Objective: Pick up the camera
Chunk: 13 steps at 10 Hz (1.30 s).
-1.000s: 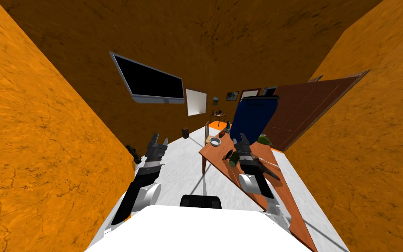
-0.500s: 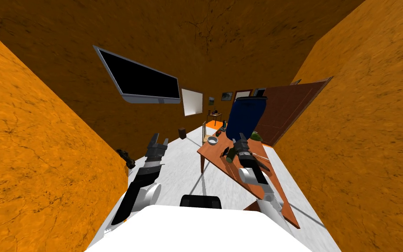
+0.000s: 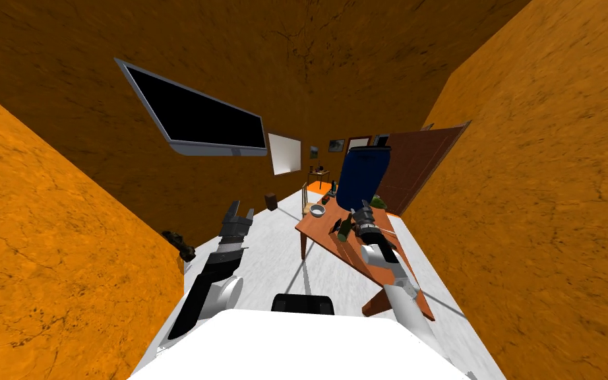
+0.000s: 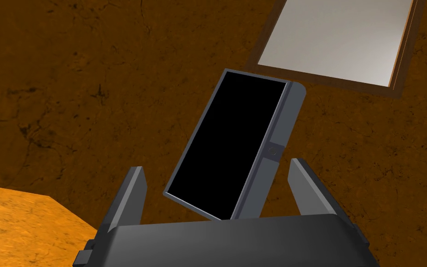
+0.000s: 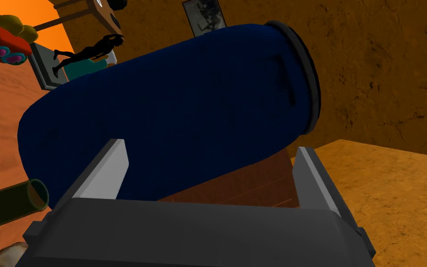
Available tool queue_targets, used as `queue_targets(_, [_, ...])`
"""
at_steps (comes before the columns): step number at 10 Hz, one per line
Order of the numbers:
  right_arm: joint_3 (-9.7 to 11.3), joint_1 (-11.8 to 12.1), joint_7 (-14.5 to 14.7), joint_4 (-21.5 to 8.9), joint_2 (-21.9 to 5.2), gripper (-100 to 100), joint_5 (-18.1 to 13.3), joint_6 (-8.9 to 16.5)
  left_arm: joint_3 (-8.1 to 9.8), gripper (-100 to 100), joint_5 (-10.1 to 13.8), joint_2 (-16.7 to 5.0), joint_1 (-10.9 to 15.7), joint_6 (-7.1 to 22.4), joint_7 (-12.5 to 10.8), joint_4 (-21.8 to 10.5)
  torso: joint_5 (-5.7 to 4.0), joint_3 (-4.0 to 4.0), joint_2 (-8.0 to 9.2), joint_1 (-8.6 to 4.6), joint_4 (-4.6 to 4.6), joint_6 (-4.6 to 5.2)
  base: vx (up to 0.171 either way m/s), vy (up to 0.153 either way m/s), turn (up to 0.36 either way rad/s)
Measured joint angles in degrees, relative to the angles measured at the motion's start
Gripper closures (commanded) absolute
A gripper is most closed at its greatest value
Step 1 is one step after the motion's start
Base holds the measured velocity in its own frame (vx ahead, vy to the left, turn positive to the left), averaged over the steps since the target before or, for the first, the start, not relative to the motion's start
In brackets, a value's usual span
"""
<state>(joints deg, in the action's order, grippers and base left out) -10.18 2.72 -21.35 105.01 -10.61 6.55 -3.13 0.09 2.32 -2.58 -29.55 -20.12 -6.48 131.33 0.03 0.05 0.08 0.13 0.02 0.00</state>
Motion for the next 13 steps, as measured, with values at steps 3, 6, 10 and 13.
queue_targets(3, [-1.25, -2.41, -3.24, -3.94, -0.88, -100, 0.67, 1.62, 0.00, 0, 0.00, 0.00, 0.00, 0.00, 0.00, 0.00, -0.01, -0.03, -0.05, -0.06, -0.01, 0.00, -0.016, 0.003, -0.046])
queue_targets(6, [-3.12, -6.53, -7.13, -9.00, -1.82, -100, 1.40, 5.10, 0.00, 0, 0.00, -0.01, 0.00, 0.00, 0.00, 0.00, -0.05, -0.05, -0.08, -0.19, -0.02, -0.01, -0.017, -0.020, -0.074])
queue_targets(10, [-5.62, -11.58, -12.88, -15.50, -2.51, -100, 2.40, 9.83, 0.00, 0, 0.00, 0.00, 0.00, 0.00, 0.00, 0.00, -0.04, -0.06, -0.10, -0.15, -0.03, -0.02, -0.010, -0.012, -0.037])
queue_targets(13, [-6.85, -14.86, -16.31, -20.93, -3.51, -100, 3.25, 11.86, 0.00, 0, 0.00, -0.01, 0.00, 0.00, 0.00, 0.00, -0.06, -0.03, -0.05, -0.23, -0.02, 0.00, -0.014, -0.016, -0.057])
